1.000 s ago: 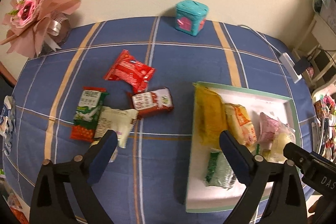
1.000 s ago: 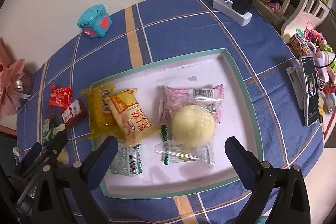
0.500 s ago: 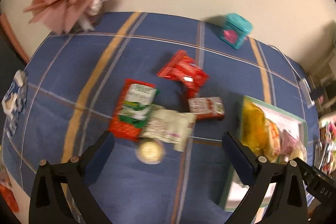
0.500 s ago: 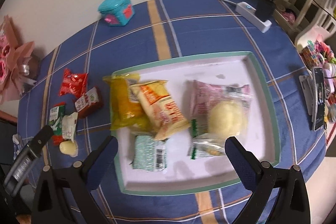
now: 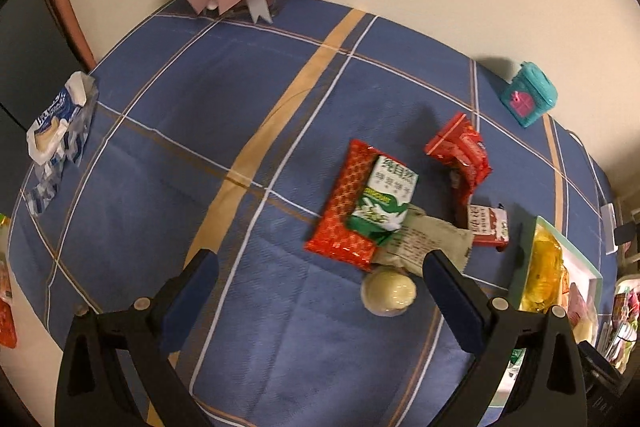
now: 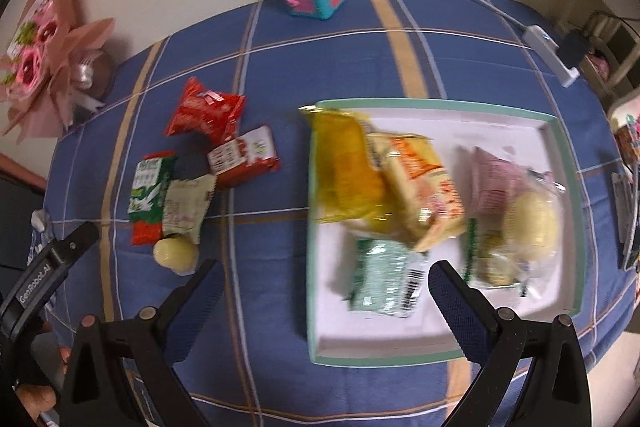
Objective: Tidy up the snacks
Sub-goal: 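Withdraw both tools from the tray back toward the snack pile, then grasp the yellow jelly cup with the right tool while the left tool grasps the green biscuit pack, then carry the jelly cup and biscuit pack into the white tray and open both tools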
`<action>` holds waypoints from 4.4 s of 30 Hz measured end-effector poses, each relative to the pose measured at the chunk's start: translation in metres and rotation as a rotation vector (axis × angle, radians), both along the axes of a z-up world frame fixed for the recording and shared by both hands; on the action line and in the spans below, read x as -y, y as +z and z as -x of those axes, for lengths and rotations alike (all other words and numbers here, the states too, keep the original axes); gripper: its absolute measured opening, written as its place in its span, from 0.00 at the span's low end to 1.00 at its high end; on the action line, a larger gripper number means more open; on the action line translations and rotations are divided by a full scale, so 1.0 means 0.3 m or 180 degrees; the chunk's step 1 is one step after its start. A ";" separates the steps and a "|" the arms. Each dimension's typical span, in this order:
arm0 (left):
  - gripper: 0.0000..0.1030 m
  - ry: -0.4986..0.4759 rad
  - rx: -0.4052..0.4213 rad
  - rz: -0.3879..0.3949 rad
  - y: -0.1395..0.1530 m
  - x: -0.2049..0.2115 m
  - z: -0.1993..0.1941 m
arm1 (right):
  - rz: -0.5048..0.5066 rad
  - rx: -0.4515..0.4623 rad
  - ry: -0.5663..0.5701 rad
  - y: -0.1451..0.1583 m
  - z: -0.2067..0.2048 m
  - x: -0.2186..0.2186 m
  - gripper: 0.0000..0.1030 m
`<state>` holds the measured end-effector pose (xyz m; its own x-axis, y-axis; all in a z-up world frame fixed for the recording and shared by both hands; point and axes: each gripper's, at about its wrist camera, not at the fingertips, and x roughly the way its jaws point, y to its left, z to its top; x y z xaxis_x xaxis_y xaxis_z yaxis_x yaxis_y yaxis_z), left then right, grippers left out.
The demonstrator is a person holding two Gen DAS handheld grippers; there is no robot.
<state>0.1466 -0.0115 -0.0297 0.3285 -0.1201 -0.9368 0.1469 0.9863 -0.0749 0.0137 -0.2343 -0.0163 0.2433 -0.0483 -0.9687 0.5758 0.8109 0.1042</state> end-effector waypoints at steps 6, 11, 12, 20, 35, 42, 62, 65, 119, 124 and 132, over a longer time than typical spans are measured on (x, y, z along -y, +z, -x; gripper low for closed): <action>0.99 -0.0002 -0.0099 -0.0011 -0.042 -0.016 -0.024 | -0.0057 0.0017 0.0194 -0.041 -0.069 -0.093 1.00; 0.99 -0.0003 -0.0235 -0.0071 -0.108 -0.026 -0.045 | -0.0170 0.0000 0.0312 -0.098 -0.117 -0.160 1.00; 0.99 -0.0003 -0.0270 -0.0090 -0.125 -0.029 -0.050 | -0.0193 -0.0021 0.0338 -0.115 -0.129 -0.175 1.00; 0.99 0.0109 -0.0481 -0.0204 -0.234 -0.077 -0.090 | -0.0235 -0.0151 0.0526 -0.218 -0.201 -0.281 1.00; 0.99 0.0278 -0.0536 -0.0259 -0.292 -0.154 -0.134 | -0.0008 -0.0313 0.0839 -0.333 -0.299 -0.485 0.98; 0.99 0.0301 -0.0513 -0.0194 -0.276 -0.217 -0.141 | 0.0180 -0.0304 0.0875 -0.350 -0.318 -0.517 0.88; 0.99 0.0166 -0.0396 -0.0194 -0.164 -0.171 -0.122 | 0.0121 -0.0186 0.0794 -0.287 -0.379 -0.429 0.48; 0.99 0.0141 -0.0385 -0.0189 -0.156 -0.121 -0.109 | 0.0126 -0.0218 0.0807 -0.287 -0.373 -0.411 0.48; 0.40 -0.0423 0.0194 0.0259 0.001 0.177 -0.057 | 0.0024 -0.0114 0.0327 -0.123 -0.184 -0.075 0.43; 0.40 -0.0461 0.0239 0.0369 0.046 0.210 -0.011 | 0.0059 0.0018 0.0259 -0.057 -0.143 -0.039 0.43; 0.40 -0.0632 0.0307 0.0377 0.084 0.312 0.073 | 0.0122 0.0097 0.0064 -0.002 -0.084 0.048 0.44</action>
